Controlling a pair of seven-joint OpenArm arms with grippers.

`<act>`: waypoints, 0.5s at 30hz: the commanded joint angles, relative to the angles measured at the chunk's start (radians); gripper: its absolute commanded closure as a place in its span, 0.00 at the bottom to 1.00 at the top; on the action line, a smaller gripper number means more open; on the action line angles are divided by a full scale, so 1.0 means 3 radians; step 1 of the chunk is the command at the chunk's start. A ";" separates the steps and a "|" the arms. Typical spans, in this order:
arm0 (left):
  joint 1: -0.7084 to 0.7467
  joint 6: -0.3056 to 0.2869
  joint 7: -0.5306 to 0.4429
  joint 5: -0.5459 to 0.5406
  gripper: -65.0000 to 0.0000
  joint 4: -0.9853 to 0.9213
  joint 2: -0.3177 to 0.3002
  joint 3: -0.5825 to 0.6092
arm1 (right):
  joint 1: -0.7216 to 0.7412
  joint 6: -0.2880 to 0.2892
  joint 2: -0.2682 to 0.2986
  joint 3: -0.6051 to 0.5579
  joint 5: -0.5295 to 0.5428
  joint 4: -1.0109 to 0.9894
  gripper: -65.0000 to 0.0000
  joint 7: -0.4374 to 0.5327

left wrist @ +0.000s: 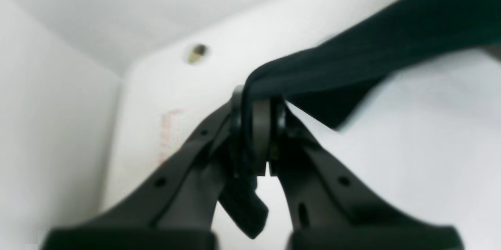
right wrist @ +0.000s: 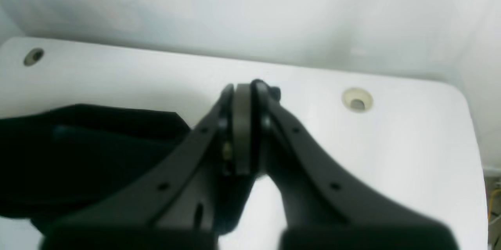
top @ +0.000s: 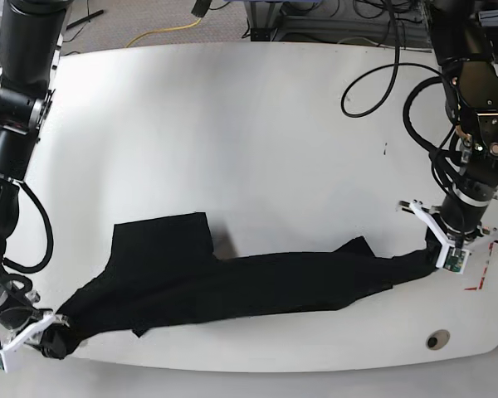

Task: Fold the T-shirt properly
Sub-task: 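Lift and spread the shirt flat, dragging it toward the robot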

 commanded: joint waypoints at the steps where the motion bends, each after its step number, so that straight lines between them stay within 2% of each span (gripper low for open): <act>1: 0.0068 0.0003 -0.0085 0.0015 1.00 0.0063 -0.0046 -0.0028 | -0.0110 0.0000 0.0056 0.0130 0.0059 0.0187 1.00 0.0098; 6: 0.0385 -0.0002 -0.0095 0.0015 1.00 0.0063 -0.0046 -0.0018 | -0.0677 0.0000 0.0041 0.0406 0.0064 0.0499 1.00 0.0042; 11: 0.0620 -0.0007 -0.0100 0.0015 1.00 0.0063 -0.0046 -0.0023 | -0.1112 0.0000 -0.0113 0.0677 0.0064 0.0678 1.00 -0.0010; 15: 0.0784 -0.0007 -0.0100 0.0015 1.00 0.0063 -0.0046 -0.0023 | -0.1383 0.0000 -0.0153 0.0795 0.0064 0.0816 1.00 -0.0010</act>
